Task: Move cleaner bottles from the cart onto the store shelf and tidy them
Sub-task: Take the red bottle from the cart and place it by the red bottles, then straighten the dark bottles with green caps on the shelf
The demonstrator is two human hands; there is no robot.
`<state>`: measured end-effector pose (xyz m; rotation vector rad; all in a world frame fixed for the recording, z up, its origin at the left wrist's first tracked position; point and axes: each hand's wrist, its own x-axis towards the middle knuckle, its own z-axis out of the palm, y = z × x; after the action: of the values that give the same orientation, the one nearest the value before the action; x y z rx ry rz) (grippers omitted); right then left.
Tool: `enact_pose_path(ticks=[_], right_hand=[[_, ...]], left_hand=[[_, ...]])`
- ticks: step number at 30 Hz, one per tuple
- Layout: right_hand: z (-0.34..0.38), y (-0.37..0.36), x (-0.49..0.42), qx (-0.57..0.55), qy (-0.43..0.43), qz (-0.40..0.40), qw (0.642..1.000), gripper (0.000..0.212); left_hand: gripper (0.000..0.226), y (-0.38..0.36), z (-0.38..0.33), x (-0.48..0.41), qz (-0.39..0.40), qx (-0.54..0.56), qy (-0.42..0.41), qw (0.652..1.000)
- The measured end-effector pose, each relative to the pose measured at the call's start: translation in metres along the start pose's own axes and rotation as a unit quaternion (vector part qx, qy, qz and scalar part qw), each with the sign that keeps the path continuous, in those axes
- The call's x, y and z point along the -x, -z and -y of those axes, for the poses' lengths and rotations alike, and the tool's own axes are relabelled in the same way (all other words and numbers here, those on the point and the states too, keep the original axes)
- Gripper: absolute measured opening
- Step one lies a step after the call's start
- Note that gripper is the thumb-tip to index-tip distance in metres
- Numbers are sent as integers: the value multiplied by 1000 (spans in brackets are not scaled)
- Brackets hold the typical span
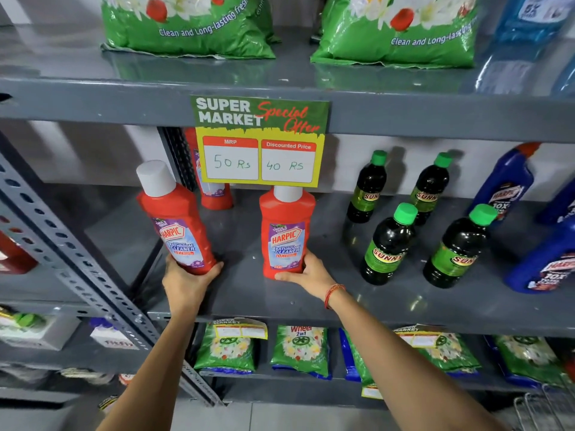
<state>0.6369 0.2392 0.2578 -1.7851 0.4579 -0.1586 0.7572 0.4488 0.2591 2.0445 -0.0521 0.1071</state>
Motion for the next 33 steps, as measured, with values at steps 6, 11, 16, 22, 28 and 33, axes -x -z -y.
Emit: enact_pose_path(ticks=[6, 11, 16, 22, 28, 33], right_hand=[[-3, 5, 0, -3, 21, 7, 1000, 65], [-24, 17, 23, -42, 34, -50, 997, 72], [-49, 62, 86, -23, 52, -164, 985, 28], [-89, 151, 142, 7, 65, -368, 927, 24], [-112, 218, 137, 63, 9, -415, 907, 78], [-106, 237, 116, 81, 7, -316, 945, 104]], left_hand=[[82, 3, 4, 5, 27, 28, -5, 999], [60, 18, 23, 21, -36, 262, 127, 956], [32, 5, 6, 92, -186, 225, 95, 952], [11, -97, -45, 205, 106, 145, -66, 981], [93, -191, -104, 223, 225, 74, -77, 969], [95, -215, -129, 215, 201, 38, -62, 977]])
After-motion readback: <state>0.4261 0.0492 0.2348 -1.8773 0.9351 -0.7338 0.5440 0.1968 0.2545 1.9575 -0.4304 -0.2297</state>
